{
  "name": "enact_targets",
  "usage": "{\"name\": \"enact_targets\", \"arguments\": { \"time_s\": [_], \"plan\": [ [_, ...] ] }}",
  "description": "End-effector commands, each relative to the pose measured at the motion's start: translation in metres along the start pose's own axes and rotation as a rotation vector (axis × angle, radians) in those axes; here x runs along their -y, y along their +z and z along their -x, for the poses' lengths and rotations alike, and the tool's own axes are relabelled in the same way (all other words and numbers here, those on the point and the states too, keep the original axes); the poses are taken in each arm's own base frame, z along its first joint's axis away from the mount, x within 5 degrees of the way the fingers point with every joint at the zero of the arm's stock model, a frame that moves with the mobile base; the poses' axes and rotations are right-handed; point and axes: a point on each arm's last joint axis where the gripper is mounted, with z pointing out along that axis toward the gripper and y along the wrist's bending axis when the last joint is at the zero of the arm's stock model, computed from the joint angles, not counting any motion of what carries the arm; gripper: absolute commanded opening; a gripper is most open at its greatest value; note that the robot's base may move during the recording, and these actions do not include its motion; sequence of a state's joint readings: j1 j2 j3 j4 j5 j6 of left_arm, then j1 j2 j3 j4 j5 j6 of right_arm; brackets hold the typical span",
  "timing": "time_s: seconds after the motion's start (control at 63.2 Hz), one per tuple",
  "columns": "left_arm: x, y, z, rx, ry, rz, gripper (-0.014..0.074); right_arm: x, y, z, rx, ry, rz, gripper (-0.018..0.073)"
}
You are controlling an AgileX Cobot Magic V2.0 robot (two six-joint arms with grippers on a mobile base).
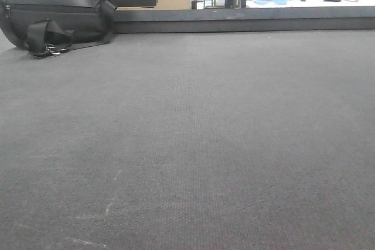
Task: Grab block from conveyor and place in blue bin
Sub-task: 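Lift both held blocks up off the conveyor belt, then drive away from the conveyor holding both blocks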
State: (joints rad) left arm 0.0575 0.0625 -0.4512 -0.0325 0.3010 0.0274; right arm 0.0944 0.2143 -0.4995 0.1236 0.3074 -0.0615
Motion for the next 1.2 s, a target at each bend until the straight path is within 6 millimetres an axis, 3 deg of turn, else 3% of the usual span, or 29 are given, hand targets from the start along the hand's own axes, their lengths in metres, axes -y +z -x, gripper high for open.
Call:
{"name": "enact_targets", "arguments": {
  "time_s": [0.0,1.187],
  "plan": [
    [0.0004,-0.0014,0.0013,0.019,-0.018,-0.005,-0.0111,0.0002,-0.0016,0.0045,0.034,-0.014,-0.003,-0.0162],
    [0.0006,-0.0014,0.0013,0.019,-0.023,-0.007,-0.0111,0.0002,-0.0016,0.0045,0.034,-0.014,-0.003,-0.0162]
  ]
}}
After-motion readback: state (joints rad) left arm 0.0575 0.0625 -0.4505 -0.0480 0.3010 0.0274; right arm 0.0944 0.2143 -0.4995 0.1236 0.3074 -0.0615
